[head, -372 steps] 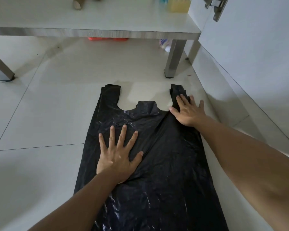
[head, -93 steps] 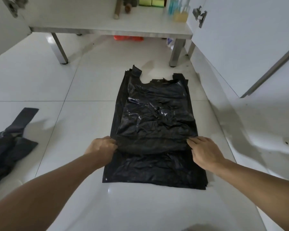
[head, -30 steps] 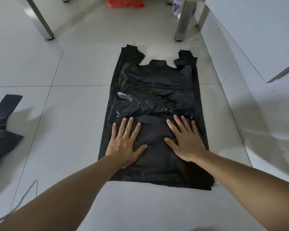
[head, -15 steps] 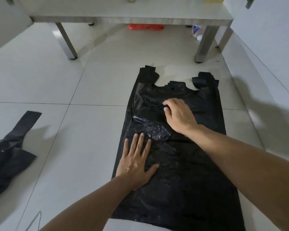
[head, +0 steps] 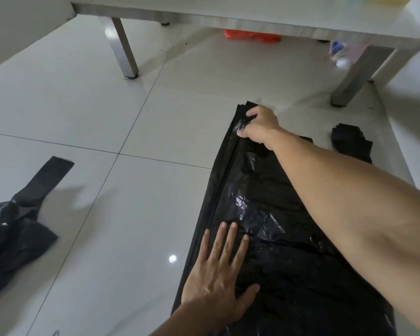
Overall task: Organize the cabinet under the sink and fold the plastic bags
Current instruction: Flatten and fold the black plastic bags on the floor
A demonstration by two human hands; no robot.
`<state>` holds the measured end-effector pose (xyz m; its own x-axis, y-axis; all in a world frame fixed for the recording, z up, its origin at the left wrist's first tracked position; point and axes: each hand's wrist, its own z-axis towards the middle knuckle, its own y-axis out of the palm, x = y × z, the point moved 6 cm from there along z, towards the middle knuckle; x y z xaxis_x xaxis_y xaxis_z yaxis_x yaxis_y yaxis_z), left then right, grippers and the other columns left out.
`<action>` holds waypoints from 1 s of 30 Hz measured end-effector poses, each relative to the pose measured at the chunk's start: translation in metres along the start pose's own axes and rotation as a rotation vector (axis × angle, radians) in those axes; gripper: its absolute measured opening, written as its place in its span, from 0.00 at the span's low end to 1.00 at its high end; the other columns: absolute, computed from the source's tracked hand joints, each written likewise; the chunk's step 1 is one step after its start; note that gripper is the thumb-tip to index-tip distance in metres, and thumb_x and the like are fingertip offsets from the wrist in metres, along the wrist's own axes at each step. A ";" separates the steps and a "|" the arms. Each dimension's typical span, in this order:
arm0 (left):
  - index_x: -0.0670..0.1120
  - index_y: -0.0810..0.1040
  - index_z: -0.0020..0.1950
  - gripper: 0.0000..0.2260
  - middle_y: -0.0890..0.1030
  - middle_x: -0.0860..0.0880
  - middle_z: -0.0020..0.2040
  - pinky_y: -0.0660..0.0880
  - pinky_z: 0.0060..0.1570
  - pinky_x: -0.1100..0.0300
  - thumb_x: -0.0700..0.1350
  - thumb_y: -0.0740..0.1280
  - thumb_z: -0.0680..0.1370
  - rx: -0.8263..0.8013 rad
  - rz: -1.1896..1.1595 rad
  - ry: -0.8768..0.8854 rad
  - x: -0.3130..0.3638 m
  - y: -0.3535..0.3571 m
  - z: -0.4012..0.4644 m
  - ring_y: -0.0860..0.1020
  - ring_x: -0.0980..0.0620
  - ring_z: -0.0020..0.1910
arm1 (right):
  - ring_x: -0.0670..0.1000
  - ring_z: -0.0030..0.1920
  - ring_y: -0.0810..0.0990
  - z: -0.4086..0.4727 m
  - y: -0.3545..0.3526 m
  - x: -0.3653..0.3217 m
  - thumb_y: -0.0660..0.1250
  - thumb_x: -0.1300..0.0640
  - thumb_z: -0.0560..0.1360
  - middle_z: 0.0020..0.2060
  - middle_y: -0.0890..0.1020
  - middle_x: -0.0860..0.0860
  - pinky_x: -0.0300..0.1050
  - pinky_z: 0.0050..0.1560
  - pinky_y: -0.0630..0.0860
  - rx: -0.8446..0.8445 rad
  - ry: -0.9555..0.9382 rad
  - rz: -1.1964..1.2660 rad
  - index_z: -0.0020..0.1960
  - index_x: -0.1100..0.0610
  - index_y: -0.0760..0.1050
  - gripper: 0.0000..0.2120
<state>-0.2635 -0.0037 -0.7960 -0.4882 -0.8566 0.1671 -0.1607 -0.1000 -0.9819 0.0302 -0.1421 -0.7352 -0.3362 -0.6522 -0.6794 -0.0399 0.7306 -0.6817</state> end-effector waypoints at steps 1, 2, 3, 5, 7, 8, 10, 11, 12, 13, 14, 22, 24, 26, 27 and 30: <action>0.45 0.59 0.77 0.38 0.56 0.41 0.78 0.54 0.69 0.38 0.68 0.55 0.75 -0.004 -0.002 -0.001 0.000 0.001 0.000 0.53 0.40 0.77 | 0.53 0.56 0.80 0.005 -0.003 0.001 0.79 0.57 0.67 0.54 0.80 0.50 0.51 0.60 0.75 0.021 -0.010 0.071 0.58 0.48 0.75 0.23; 0.45 0.60 0.77 0.38 0.56 0.41 0.78 0.54 0.69 0.38 0.68 0.55 0.75 -0.009 -0.004 -0.002 -0.001 0.002 0.000 0.53 0.40 0.77 | 0.52 0.52 0.82 0.008 -0.003 0.001 0.79 0.58 0.67 0.50 0.81 0.49 0.50 0.56 0.78 0.026 -0.032 0.122 0.53 0.48 0.76 0.19; 0.45 0.60 0.77 0.38 0.56 0.41 0.78 0.54 0.69 0.38 0.68 0.56 0.74 -0.012 -0.007 -0.004 -0.001 0.002 0.000 0.54 0.40 0.77 | 0.51 0.50 0.83 0.010 -0.001 0.002 0.79 0.58 0.67 0.47 0.82 0.49 0.50 0.54 0.79 0.027 -0.067 0.150 0.50 0.48 0.77 0.16; 0.45 0.61 0.77 0.39 0.57 0.41 0.78 0.55 0.68 0.38 0.69 0.57 0.74 -0.011 -0.009 -0.012 -0.002 0.002 0.001 0.55 0.40 0.77 | 0.50 0.50 0.82 0.010 0.005 0.003 0.77 0.56 0.69 0.45 0.83 0.46 0.53 0.58 0.78 0.067 -0.145 0.147 0.55 0.49 0.76 0.17; 0.46 0.62 0.77 0.39 0.57 0.41 0.78 0.55 0.68 0.37 0.69 0.57 0.73 -0.013 -0.013 -0.023 -0.003 0.001 0.001 0.56 0.39 0.77 | 0.52 0.58 0.78 -0.001 0.003 -0.002 0.73 0.50 0.72 0.54 0.82 0.46 0.54 0.64 0.71 0.181 -0.243 -0.001 0.66 0.52 0.71 0.24; 0.46 0.62 0.77 0.39 0.57 0.41 0.78 0.55 0.67 0.36 0.69 0.57 0.73 -0.015 -0.014 -0.027 -0.003 0.000 0.001 0.55 0.39 0.77 | 0.53 0.62 0.75 -0.012 -0.001 -0.007 0.71 0.49 0.74 0.60 0.79 0.48 0.53 0.65 0.69 0.254 -0.310 -0.101 0.69 0.54 0.69 0.26; 0.46 0.62 0.77 0.40 0.57 0.41 0.78 0.55 0.67 0.34 0.69 0.58 0.72 -0.016 -0.011 -0.036 -0.003 0.001 0.001 0.55 0.38 0.77 | 0.57 0.62 0.75 -0.047 -0.013 -0.013 0.68 0.51 0.77 0.62 0.78 0.53 0.53 0.63 0.69 0.406 -0.511 -0.183 0.66 0.58 0.72 0.21; 0.46 0.62 0.77 0.40 0.57 0.41 0.78 0.55 0.67 0.34 0.70 0.58 0.71 -0.016 -0.008 -0.038 -0.003 0.001 0.001 0.55 0.37 0.76 | 0.58 0.59 0.77 -0.071 -0.015 -0.012 0.66 0.54 0.77 0.59 0.80 0.54 0.53 0.61 0.72 0.446 -0.628 -0.164 0.63 0.60 0.75 0.17; 0.46 0.62 0.77 0.41 0.57 0.41 0.78 0.55 0.67 0.34 0.70 0.58 0.71 -0.019 -0.005 -0.036 -0.002 0.002 0.001 0.55 0.37 0.76 | 0.58 0.56 0.79 -0.095 -0.012 -0.005 0.65 0.55 0.78 0.56 0.81 0.55 0.55 0.59 0.74 0.439 -0.724 -0.144 0.60 0.61 0.77 0.14; 0.46 0.62 0.77 0.41 0.57 0.41 0.78 0.56 0.66 0.33 0.70 0.59 0.71 -0.019 -0.002 -0.035 -0.002 0.002 0.001 0.55 0.37 0.76 | 0.58 0.56 0.80 -0.117 -0.002 0.007 0.63 0.55 0.79 0.56 0.82 0.56 0.56 0.59 0.74 0.387 -0.794 -0.155 0.60 0.60 0.78 0.14; 0.46 0.62 0.77 0.42 0.57 0.40 0.78 0.56 0.66 0.33 0.70 0.59 0.70 -0.019 0.001 -0.035 -0.003 0.002 0.001 0.55 0.36 0.76 | 0.58 0.61 0.78 -0.137 0.013 0.019 0.60 0.52 0.80 0.60 0.80 0.55 0.59 0.63 0.72 0.287 -0.829 -0.223 0.63 0.58 0.77 0.16; 0.45 0.64 0.76 0.41 0.59 0.41 0.77 0.59 0.66 0.32 0.68 0.60 0.70 -0.003 0.031 -0.031 -0.002 0.000 0.001 0.56 0.36 0.76 | 0.56 0.79 0.41 -0.054 0.014 0.084 0.38 0.33 0.78 0.79 0.42 0.49 0.65 0.75 0.40 -0.146 -0.407 -0.858 0.78 0.40 0.42 0.30; 0.45 0.64 0.76 0.41 0.59 0.41 0.77 0.59 0.66 0.31 0.68 0.61 0.69 -0.010 0.027 -0.025 0.000 0.000 0.001 0.57 0.36 0.76 | 0.58 0.79 0.45 -0.051 -0.006 0.077 0.40 0.36 0.80 0.79 0.46 0.50 0.65 0.75 0.44 -0.023 -0.386 -0.824 0.79 0.44 0.46 0.30; 0.45 0.65 0.75 0.42 0.60 0.40 0.77 0.59 0.66 0.31 0.69 0.62 0.69 -0.010 0.016 -0.024 0.000 0.001 0.002 0.58 0.36 0.75 | 0.58 0.78 0.49 -0.084 -0.004 0.067 0.41 0.38 0.80 0.79 0.50 0.51 0.65 0.75 0.48 0.047 -0.506 -0.777 0.79 0.47 0.50 0.29; 0.45 0.66 0.75 0.42 0.60 0.40 0.77 0.59 0.66 0.31 0.69 0.62 0.68 -0.005 0.014 -0.024 0.000 0.001 0.002 0.58 0.35 0.75 | 0.58 0.78 0.51 -0.108 0.005 0.066 0.42 0.39 0.81 0.79 0.52 0.51 0.65 0.75 0.50 0.019 -0.591 -0.725 0.79 0.47 0.52 0.29; 0.44 0.67 0.75 0.42 0.61 0.40 0.76 0.59 0.65 0.31 0.68 0.62 0.68 0.009 0.014 -0.019 -0.001 0.001 0.004 0.58 0.35 0.75 | 0.55 0.78 0.51 -0.159 0.036 0.090 0.44 0.37 0.80 0.79 0.53 0.50 0.62 0.76 0.48 -0.194 -0.785 -0.761 0.78 0.44 0.54 0.28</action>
<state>-0.2593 -0.0050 -0.7971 -0.4737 -0.8675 0.1519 -0.1466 -0.0925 -0.9849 -0.1512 -0.1421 -0.7775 0.5253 -0.8406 -0.1320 -0.1523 0.0597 -0.9865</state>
